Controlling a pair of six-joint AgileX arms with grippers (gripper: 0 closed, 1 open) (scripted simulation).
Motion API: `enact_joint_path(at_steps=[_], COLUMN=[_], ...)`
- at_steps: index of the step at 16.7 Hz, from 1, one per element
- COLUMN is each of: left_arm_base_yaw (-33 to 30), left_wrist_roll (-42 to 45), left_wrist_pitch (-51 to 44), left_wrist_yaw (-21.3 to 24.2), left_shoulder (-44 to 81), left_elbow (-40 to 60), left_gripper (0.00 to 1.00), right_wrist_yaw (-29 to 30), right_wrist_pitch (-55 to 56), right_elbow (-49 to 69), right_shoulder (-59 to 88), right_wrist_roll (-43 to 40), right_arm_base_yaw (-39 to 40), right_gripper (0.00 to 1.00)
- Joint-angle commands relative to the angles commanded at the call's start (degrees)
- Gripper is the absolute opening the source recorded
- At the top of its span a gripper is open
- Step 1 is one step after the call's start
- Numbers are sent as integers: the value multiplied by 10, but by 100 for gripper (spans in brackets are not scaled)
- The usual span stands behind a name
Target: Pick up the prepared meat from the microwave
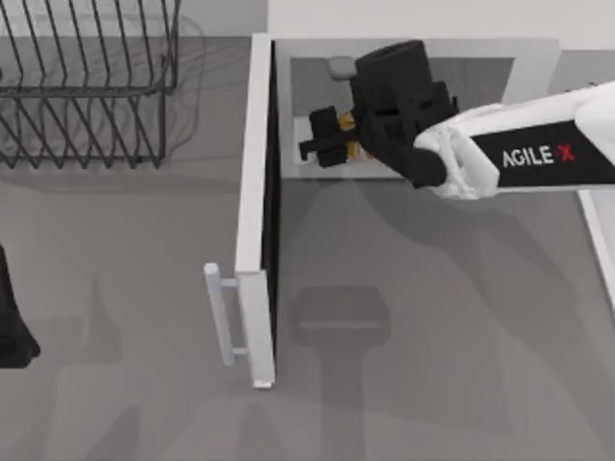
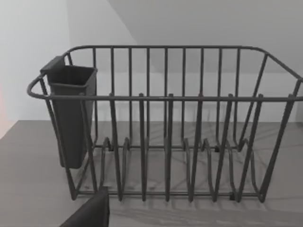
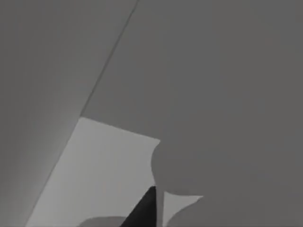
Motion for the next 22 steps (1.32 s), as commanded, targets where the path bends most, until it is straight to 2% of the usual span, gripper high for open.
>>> enact_joint_path(at_steps=[12, 15, 22], left_arm_base_yaw=[0, 0, 0], left_wrist_roll=[0, 0, 0], left_wrist_pitch=[0, 0, 0], left_wrist_yaw=[0, 0, 0], left_shoulder=[0, 0, 0], left_elbow=[0, 0, 0], left_gripper=[100, 100, 100], right_wrist_yaw=[149, 168, 168], right_wrist_pitch=[56, 63, 71], right_elbow=[-472, -518, -522], right_shoulder=[-496, -543, -534], right_wrist_roll=[64, 72, 73], right_arm_base_yaw=[20, 23, 21], right_gripper=[0, 0, 0])
